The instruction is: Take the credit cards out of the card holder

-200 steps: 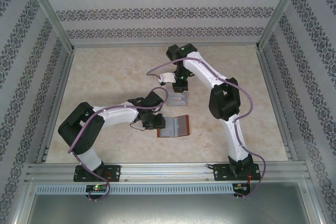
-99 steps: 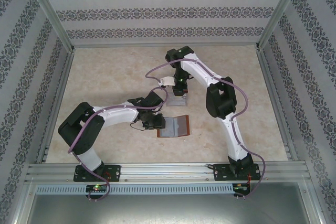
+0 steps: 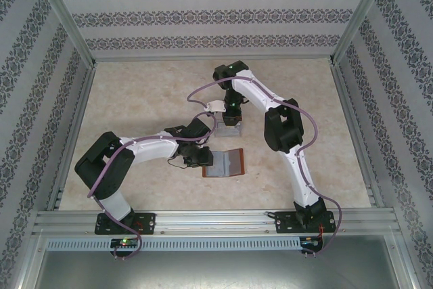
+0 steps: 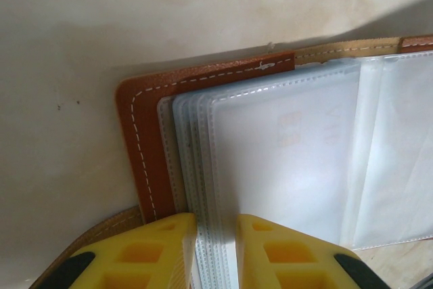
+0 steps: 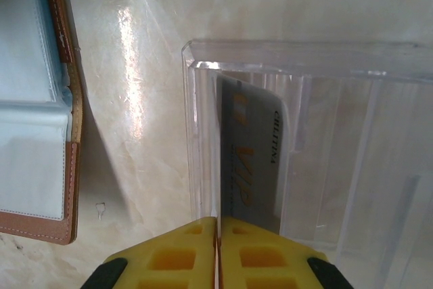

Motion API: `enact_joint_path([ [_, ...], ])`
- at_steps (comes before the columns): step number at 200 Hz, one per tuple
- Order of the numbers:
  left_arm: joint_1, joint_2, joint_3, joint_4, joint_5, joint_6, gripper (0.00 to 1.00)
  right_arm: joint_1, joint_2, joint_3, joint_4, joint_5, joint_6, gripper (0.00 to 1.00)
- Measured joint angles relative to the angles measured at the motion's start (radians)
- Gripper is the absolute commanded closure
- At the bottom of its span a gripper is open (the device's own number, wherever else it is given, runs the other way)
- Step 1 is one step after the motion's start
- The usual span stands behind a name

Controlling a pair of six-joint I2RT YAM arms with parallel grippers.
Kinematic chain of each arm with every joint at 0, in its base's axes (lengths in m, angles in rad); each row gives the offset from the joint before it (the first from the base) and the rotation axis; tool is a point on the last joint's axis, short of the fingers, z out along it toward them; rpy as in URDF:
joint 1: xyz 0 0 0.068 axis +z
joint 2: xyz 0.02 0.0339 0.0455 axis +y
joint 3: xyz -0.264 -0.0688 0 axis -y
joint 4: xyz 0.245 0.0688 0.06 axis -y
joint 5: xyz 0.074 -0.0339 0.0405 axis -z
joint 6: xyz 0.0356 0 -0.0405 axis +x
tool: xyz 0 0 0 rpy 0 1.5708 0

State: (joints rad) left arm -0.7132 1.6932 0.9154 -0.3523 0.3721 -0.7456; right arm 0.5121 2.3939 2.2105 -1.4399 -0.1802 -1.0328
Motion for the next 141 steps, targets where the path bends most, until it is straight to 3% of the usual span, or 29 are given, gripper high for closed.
enact_joint_path([
  [141,0.0,0.0,0.0,0.0,0.0,0.0,0.76,0.0,-0.043,-0.024,0.018,-0.001,0.016,0.85],
])
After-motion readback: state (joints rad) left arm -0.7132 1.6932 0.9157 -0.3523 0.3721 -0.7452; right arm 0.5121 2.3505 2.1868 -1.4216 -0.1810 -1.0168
